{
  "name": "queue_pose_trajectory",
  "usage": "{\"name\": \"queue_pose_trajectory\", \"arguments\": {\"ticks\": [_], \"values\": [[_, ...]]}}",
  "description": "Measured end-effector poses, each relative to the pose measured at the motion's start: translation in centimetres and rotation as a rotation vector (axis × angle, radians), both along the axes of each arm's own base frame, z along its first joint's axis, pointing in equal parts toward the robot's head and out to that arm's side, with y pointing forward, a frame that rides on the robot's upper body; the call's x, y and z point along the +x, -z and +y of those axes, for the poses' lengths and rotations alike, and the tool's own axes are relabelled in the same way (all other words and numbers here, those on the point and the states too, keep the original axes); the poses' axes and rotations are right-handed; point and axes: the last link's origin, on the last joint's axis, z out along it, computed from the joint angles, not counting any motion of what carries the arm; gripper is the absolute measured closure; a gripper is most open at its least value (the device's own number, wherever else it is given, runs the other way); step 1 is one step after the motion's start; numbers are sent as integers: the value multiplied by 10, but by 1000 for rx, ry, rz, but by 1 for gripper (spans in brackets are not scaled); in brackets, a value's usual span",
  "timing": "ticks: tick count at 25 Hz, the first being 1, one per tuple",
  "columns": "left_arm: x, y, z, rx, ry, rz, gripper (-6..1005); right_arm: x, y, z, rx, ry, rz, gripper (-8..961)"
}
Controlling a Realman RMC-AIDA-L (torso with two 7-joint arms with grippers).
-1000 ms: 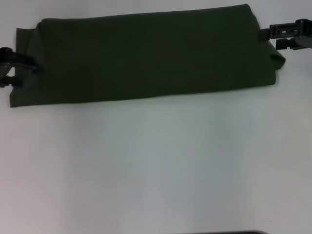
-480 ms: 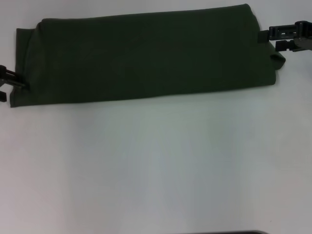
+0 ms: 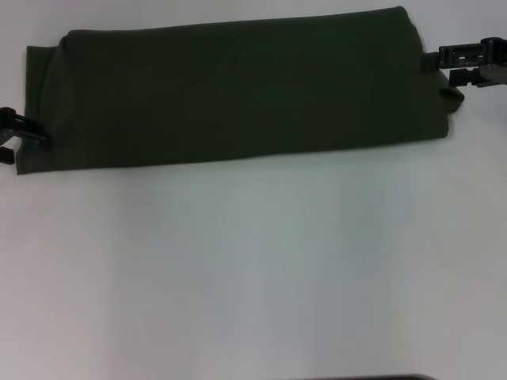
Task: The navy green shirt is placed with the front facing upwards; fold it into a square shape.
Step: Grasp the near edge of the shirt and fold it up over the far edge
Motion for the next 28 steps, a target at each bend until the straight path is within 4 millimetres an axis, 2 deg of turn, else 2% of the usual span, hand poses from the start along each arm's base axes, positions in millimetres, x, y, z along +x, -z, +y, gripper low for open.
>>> {"name": "queue_pose_trajectory", "arguments": {"ticks": [12, 22, 28], "values": [[4, 12, -1, -35, 4, -28, 263, -4, 0, 2, 1, -10, 5, 72], [3, 16, 0, -58, 13, 20, 264, -1, -3, 0, 10, 1, 14, 78], [4, 16, -1, -69, 16, 24, 493, -1, -4, 1, 15, 2, 18, 82]]}}
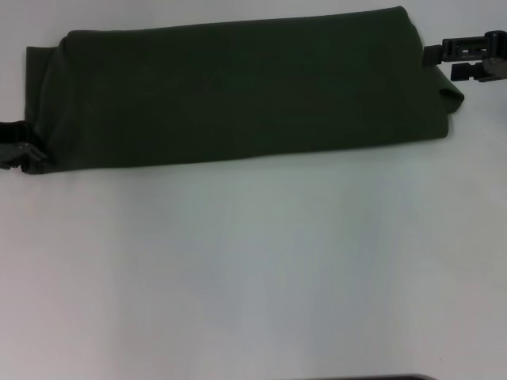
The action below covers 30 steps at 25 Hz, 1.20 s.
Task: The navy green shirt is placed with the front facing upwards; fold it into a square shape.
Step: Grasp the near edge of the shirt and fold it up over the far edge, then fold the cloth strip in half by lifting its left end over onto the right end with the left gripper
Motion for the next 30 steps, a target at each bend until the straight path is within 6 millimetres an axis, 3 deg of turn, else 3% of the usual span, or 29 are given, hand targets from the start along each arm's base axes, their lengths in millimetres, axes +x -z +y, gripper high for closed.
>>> {"name": "queue_pose_trajectory", "arguments": {"ticks": [10, 15, 22, 30], "values": [[3, -7, -1, -12, 3, -8, 920, 3, -3, -1, -3, 17, -8, 89], [3, -9, -2, -16, 6, -9, 996, 4, -4, -1, -5, 23, -14, 92], [4, -9, -1, -16, 8, -14, 995, 21, -9, -1, -24, 129, -119, 97], [6, -7, 0, -18, 13, -16, 994, 23, 10, -1, -30, 117, -149, 102]]}}
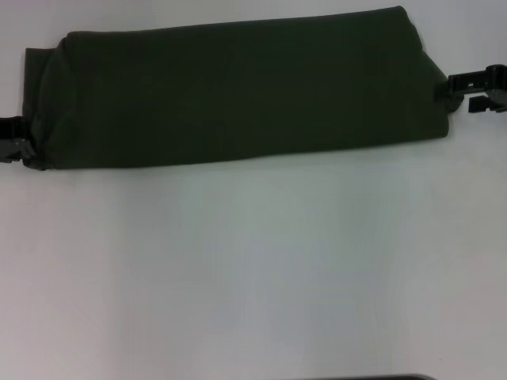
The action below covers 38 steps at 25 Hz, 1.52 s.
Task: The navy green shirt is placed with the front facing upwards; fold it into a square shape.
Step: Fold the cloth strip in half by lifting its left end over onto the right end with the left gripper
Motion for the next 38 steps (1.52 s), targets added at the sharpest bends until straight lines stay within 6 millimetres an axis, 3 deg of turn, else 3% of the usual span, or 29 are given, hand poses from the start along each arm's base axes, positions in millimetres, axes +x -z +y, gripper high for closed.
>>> {"name": "queue_pose_trajectory", "arguments": {"ticks": [29, 38], "values": [[-1, 1, 0, -1, 2, 4, 989, 3, 40, 2, -13, -4, -4, 121], [-1, 1, -1, -2, 1, 4, 988, 3, 42, 3, -11, 10, 1, 127]]}}
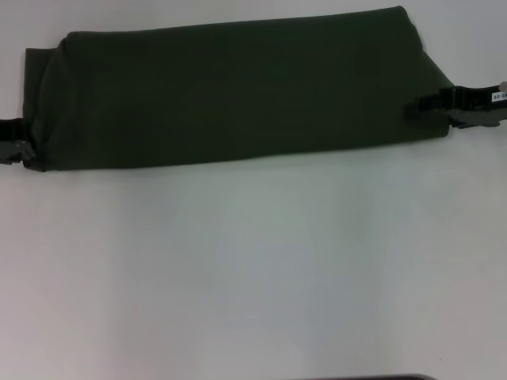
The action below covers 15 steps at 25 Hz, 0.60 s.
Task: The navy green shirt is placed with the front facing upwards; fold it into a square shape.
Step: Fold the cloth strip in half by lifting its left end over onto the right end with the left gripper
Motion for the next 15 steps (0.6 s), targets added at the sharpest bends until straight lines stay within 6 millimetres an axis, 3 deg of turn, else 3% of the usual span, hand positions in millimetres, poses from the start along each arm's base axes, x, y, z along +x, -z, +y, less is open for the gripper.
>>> {"name": "queue_pose_trajectory", "arguments": {"ticks": [11, 15], "values": [[2, 0, 2, -3, 6, 3, 987, 3, -6, -4, -27, 14, -1, 353], [3, 0, 2, -5, 6, 4, 986, 0, -8, -2, -24, 15, 1, 502]]}}
